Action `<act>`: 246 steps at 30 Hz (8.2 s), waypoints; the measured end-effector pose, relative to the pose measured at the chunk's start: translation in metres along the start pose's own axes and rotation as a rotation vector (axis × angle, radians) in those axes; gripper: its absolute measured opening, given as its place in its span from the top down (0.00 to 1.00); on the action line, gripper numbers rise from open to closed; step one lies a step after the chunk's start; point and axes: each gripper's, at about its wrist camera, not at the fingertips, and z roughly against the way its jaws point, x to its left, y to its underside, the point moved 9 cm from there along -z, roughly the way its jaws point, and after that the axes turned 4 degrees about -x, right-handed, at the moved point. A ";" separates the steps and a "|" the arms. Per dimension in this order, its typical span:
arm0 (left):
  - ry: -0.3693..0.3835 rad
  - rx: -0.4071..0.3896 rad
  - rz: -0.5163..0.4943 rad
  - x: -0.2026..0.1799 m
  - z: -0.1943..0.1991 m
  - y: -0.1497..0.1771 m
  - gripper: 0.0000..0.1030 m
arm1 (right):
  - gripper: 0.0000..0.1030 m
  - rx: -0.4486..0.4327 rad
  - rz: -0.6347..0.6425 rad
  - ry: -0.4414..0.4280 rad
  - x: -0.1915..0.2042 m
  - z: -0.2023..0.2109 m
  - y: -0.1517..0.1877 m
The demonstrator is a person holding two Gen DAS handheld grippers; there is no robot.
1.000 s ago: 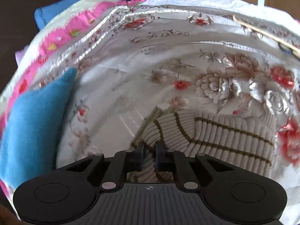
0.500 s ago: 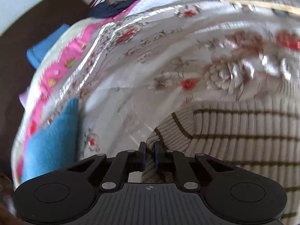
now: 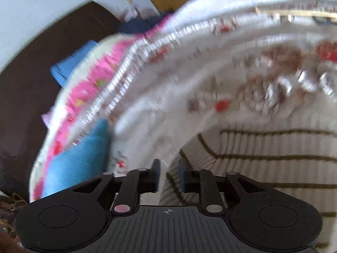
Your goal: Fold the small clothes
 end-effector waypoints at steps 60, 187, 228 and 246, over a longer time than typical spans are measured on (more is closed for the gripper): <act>-0.109 -0.059 -0.216 -0.034 -0.022 -0.016 0.65 | 0.58 0.002 0.037 0.083 -0.096 0.120 0.135; -0.139 -0.043 -0.269 -0.089 0.002 0.035 0.04 | 0.52 -0.132 0.074 0.281 -0.098 0.165 0.144; -0.146 0.072 -0.232 -0.081 -0.021 0.044 0.04 | 0.44 -0.101 0.061 0.300 -0.109 0.155 0.149; -0.083 0.087 -0.185 -0.081 -0.019 0.040 0.04 | 0.42 -0.075 0.077 0.356 -0.088 0.166 0.139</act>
